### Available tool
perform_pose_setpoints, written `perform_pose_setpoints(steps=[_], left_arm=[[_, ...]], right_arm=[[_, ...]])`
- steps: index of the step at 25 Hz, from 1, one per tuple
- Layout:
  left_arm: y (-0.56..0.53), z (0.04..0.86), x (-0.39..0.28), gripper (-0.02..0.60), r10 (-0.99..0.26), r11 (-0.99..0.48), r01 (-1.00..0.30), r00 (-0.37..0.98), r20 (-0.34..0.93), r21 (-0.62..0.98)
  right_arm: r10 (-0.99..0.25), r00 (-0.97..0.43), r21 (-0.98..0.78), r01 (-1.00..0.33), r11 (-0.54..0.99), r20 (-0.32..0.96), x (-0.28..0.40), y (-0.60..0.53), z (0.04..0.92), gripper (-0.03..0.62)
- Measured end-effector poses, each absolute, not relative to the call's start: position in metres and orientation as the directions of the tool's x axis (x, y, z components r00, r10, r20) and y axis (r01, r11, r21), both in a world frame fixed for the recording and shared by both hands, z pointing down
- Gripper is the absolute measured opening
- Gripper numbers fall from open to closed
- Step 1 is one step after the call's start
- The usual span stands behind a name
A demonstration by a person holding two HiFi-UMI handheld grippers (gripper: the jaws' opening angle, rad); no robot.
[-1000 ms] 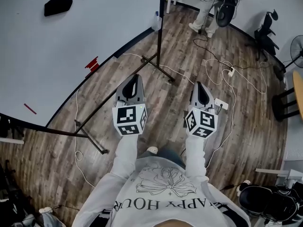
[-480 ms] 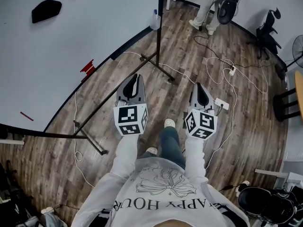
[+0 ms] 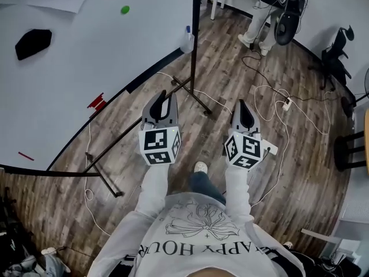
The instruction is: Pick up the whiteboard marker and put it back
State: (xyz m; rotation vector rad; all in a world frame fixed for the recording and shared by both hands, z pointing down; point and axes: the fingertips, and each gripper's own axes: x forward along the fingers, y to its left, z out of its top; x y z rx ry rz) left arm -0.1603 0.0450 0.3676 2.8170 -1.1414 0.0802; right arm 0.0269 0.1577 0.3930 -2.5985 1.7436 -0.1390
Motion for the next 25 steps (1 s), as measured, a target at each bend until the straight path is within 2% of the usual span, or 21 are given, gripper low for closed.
perform_pose_setpoints(steps=[9,25], left_arm=[[-0.014,0.367,-0.069,0.067,-0.740,-0.661,-0.744,0.668,0.083,0.093],[-0.116,0.400,0.023,0.098,-0.745,-0.641,-0.760,0.650,0.152,0.109]], right_arm=[[-0.956,0.287,-0.049,-0.956,-0.289,0.055,0.121,0.083,0.386,0.003],[-0.960,0.259,-0.061,-0.962,-0.266,0.104,0.208,-0.014,0.418,0.003]])
